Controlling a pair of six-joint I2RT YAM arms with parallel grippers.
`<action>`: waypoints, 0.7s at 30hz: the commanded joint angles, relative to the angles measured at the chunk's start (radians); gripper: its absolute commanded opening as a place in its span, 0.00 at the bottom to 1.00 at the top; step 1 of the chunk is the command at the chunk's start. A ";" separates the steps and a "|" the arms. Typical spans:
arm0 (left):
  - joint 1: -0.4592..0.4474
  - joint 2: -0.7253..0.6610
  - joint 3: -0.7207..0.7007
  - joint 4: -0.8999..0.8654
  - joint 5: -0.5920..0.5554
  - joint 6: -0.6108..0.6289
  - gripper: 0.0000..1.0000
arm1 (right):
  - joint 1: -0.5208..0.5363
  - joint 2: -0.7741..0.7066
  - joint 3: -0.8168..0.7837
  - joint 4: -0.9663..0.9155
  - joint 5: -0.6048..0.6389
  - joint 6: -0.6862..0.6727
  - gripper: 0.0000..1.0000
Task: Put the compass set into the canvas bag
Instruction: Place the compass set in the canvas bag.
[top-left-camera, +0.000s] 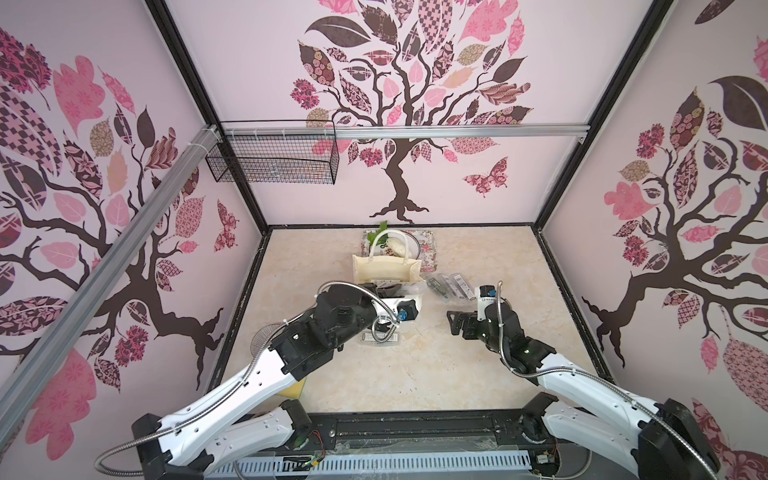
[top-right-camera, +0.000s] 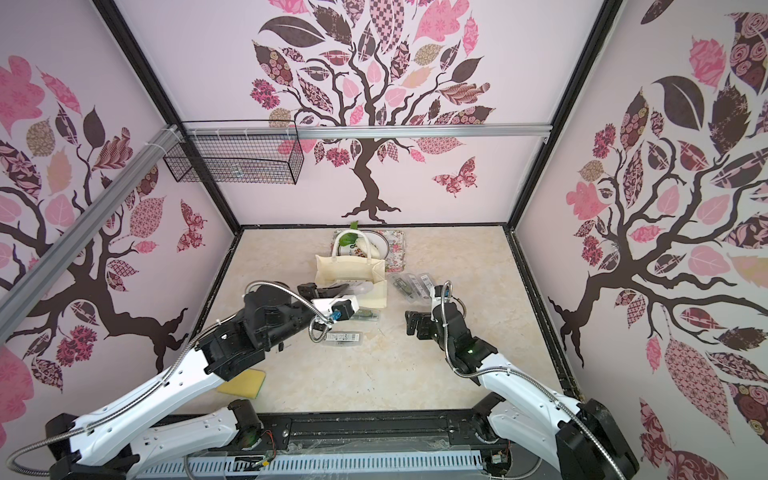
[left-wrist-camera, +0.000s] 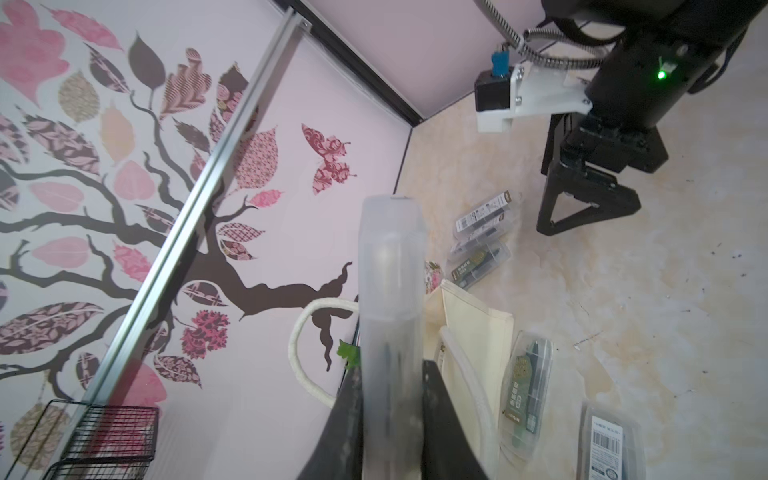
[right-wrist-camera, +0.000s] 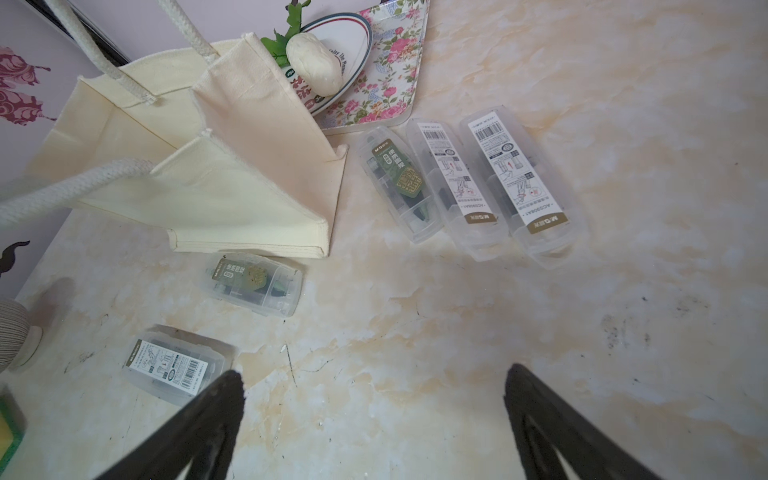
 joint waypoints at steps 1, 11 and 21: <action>-0.001 -0.024 0.005 0.050 0.009 0.005 0.15 | 0.003 0.003 -0.001 0.030 -0.016 0.012 1.00; 0.175 0.113 0.067 0.006 0.080 0.033 0.17 | 0.004 0.005 0.000 0.037 -0.028 0.026 1.00; 0.377 0.489 0.268 -0.103 0.191 0.113 0.16 | 0.003 -0.013 0.003 0.014 -0.018 0.027 1.00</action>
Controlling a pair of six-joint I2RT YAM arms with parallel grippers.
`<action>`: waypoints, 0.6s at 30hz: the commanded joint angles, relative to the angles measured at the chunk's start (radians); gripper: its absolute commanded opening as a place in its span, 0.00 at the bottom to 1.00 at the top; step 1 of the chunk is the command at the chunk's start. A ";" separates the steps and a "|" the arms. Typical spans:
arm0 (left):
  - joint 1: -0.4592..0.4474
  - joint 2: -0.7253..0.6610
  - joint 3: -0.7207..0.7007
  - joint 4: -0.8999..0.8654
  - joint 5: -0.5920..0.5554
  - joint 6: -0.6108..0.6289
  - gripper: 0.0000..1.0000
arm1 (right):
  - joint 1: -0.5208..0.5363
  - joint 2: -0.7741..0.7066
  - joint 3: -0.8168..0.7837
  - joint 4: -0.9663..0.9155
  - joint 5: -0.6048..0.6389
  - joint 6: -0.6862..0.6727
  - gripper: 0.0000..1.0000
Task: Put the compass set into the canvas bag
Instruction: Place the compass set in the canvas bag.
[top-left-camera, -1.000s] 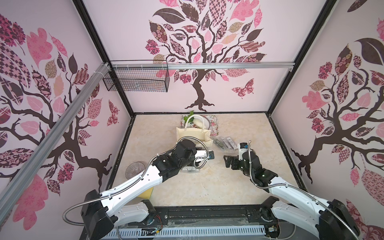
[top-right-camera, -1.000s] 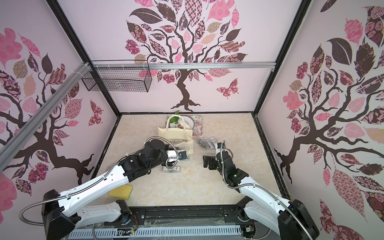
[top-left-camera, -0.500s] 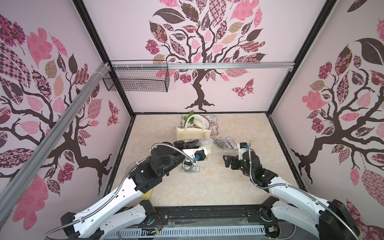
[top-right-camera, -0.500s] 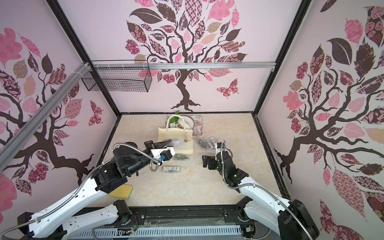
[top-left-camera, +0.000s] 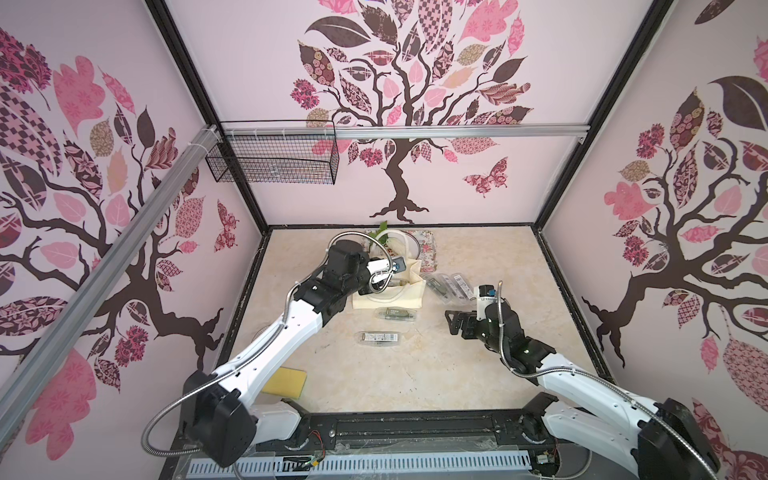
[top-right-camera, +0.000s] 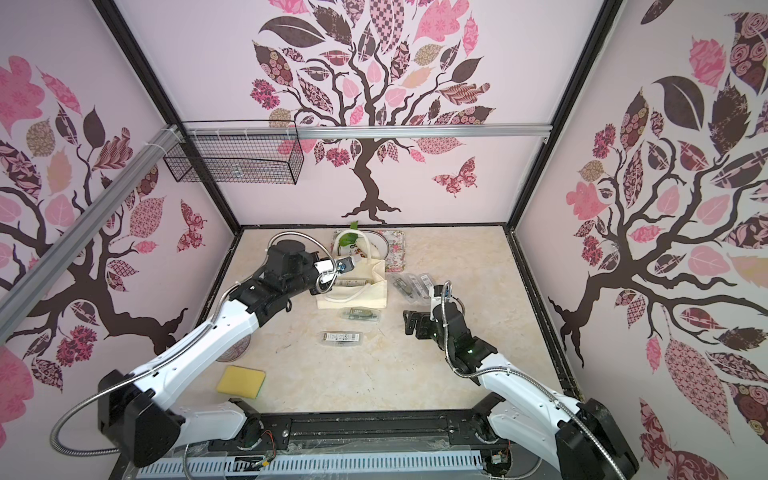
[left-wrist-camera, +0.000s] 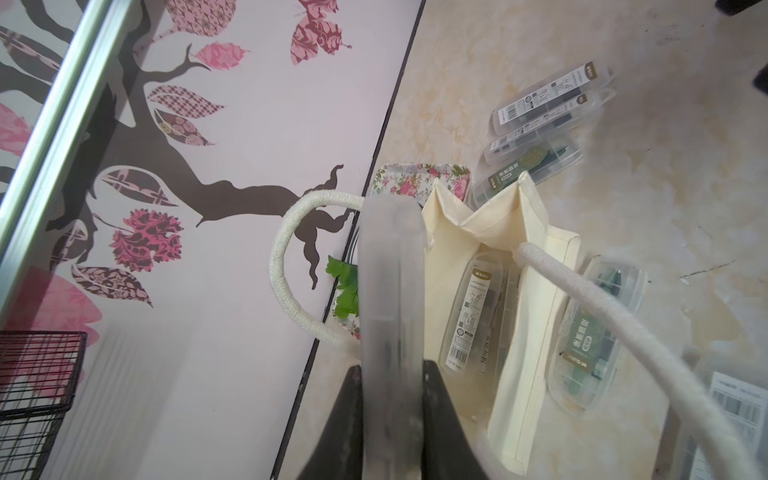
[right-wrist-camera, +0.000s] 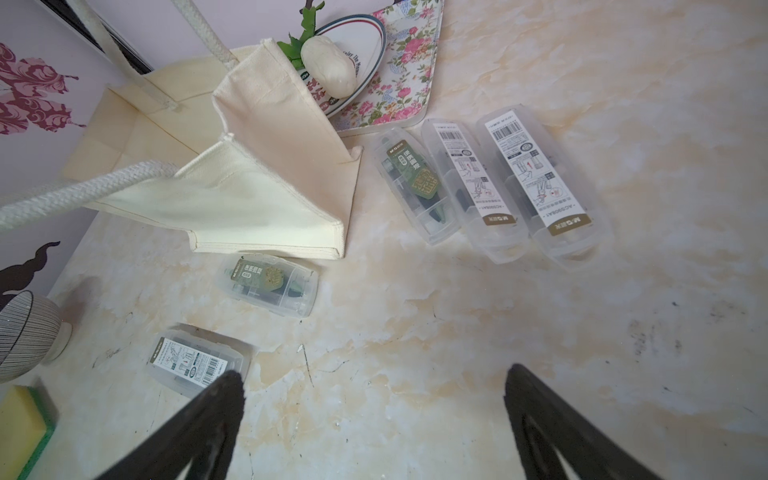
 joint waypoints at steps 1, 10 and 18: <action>0.010 0.101 0.100 -0.071 0.034 0.074 0.15 | 0.003 -0.018 0.000 -0.010 0.013 0.009 1.00; 0.013 0.330 0.225 -0.197 0.001 0.131 0.14 | 0.003 -0.030 -0.016 -0.022 0.021 0.023 1.00; 0.014 0.462 0.289 -0.209 -0.007 0.062 0.15 | 0.003 -0.033 -0.016 -0.019 0.029 0.023 1.00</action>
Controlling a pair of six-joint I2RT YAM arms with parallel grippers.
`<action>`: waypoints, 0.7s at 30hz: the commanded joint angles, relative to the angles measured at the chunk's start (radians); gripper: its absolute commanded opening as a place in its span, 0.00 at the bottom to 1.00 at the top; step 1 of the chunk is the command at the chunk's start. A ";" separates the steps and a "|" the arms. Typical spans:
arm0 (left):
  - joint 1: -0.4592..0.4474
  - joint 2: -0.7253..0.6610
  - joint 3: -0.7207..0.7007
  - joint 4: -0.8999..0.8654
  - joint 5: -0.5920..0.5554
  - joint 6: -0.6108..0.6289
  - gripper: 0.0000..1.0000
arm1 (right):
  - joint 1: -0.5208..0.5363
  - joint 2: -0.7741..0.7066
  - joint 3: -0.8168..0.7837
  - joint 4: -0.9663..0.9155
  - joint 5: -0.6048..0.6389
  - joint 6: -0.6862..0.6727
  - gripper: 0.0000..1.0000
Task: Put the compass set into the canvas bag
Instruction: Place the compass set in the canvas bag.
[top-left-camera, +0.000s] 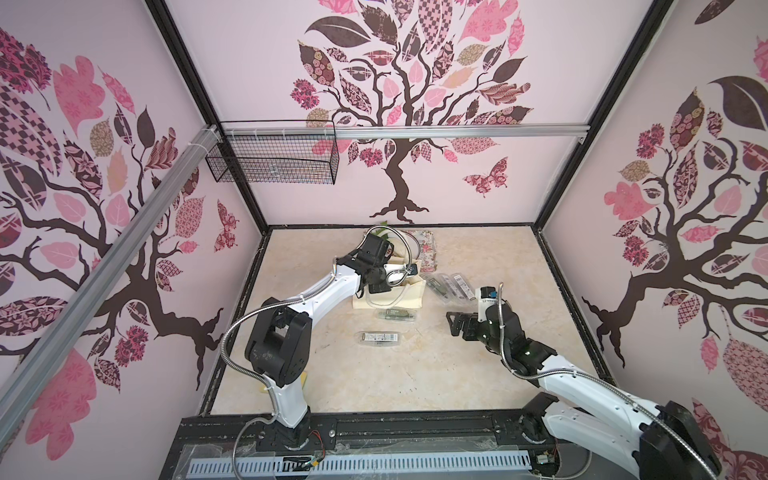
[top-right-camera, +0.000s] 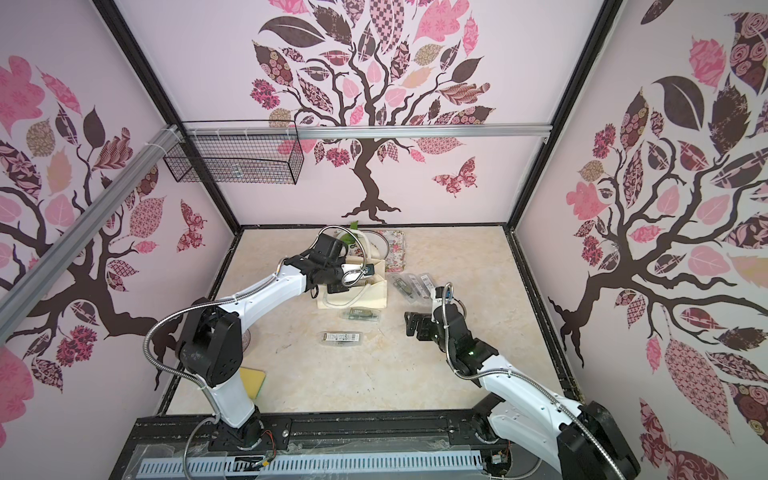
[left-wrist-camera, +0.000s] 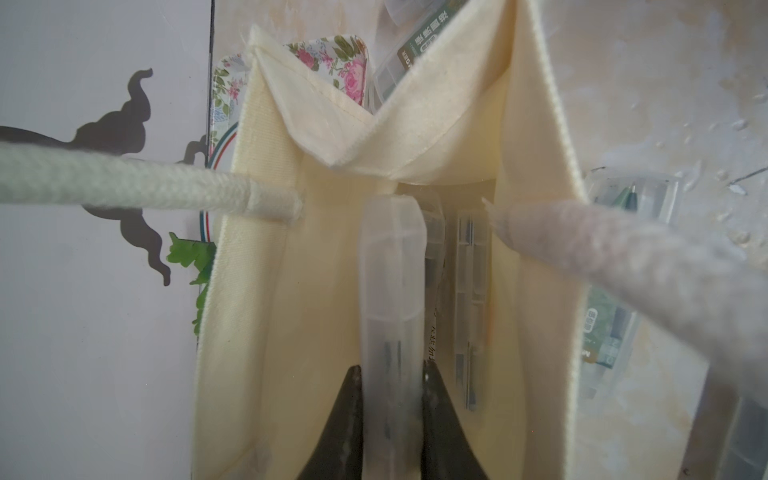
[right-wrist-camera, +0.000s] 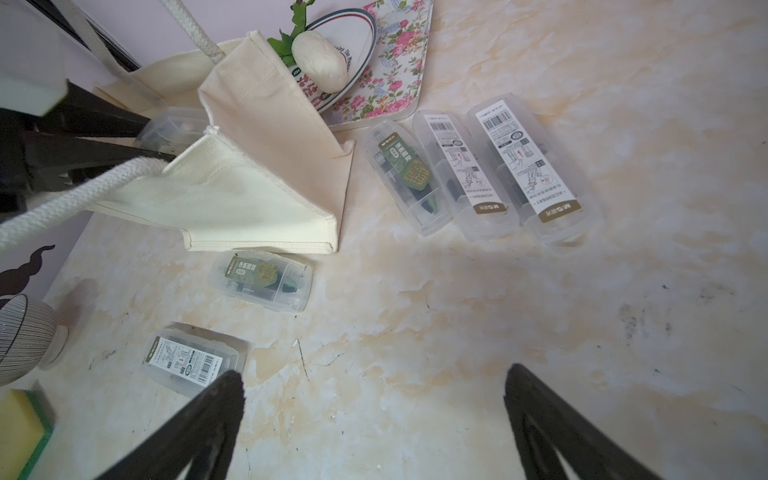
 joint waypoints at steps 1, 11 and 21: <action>0.003 0.023 0.060 -0.006 0.010 -0.030 0.16 | 0.003 -0.016 -0.002 -0.003 0.021 0.004 1.00; 0.003 0.067 0.081 -0.036 -0.021 -0.057 0.31 | 0.004 0.004 -0.003 0.016 0.028 0.009 1.00; 0.003 0.022 0.075 0.023 -0.018 -0.089 0.39 | 0.003 0.047 0.003 0.038 0.027 0.008 1.00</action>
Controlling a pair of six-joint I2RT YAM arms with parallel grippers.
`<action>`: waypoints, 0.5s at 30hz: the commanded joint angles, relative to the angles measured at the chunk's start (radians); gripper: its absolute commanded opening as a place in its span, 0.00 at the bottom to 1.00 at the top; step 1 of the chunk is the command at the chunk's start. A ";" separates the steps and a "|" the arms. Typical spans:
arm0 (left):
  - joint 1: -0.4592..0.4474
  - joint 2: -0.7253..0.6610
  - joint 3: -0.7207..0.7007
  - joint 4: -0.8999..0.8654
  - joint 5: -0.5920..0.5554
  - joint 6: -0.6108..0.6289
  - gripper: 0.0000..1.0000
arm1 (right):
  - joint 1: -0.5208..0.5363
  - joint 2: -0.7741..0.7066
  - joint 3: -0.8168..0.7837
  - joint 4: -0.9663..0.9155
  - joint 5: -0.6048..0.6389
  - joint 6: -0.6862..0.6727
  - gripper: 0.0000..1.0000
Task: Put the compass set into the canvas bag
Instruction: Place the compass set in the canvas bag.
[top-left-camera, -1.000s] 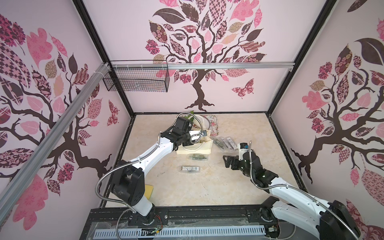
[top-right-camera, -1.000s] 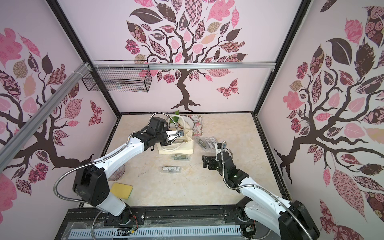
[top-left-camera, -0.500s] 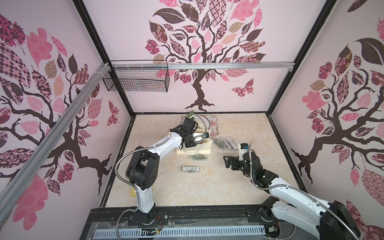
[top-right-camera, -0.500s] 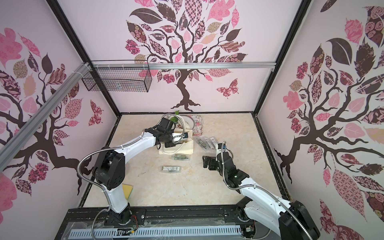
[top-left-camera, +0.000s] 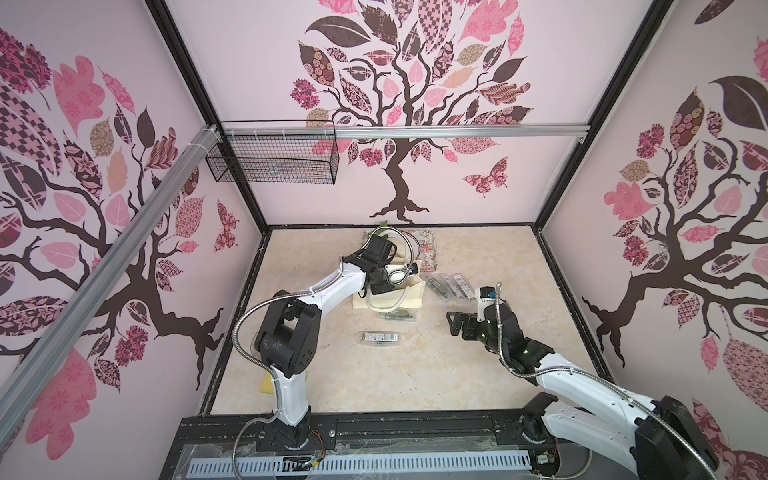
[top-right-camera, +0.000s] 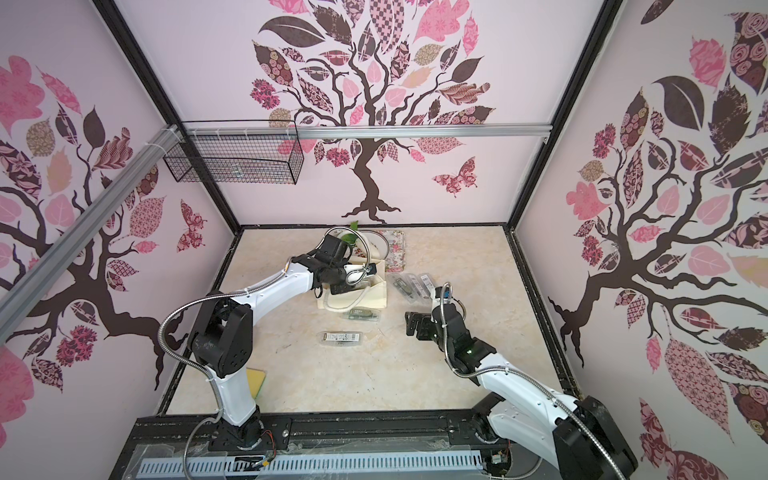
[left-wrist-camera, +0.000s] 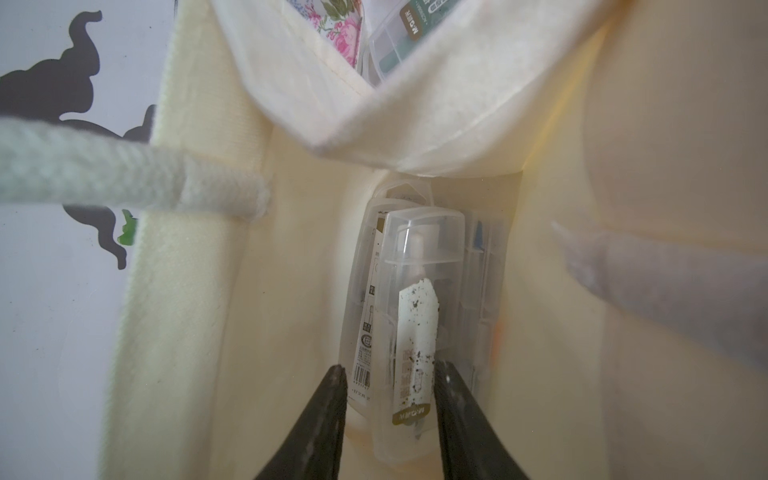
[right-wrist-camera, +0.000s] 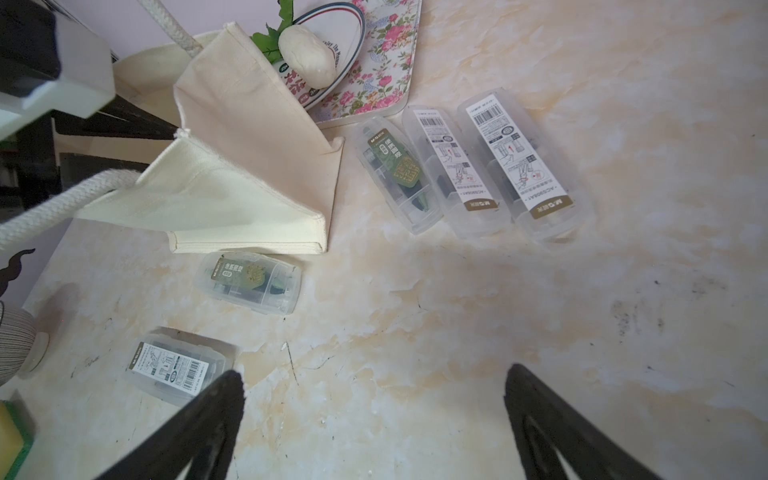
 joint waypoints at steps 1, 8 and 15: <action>0.004 -0.049 0.042 0.040 0.012 -0.030 0.40 | 0.004 0.014 0.006 0.027 0.010 0.006 1.00; -0.001 -0.170 0.005 0.141 0.011 -0.067 0.50 | 0.003 0.023 0.021 0.021 0.016 -0.007 1.00; 0.000 -0.338 -0.094 0.256 -0.027 -0.145 0.57 | 0.004 0.024 0.068 -0.002 0.061 -0.057 1.00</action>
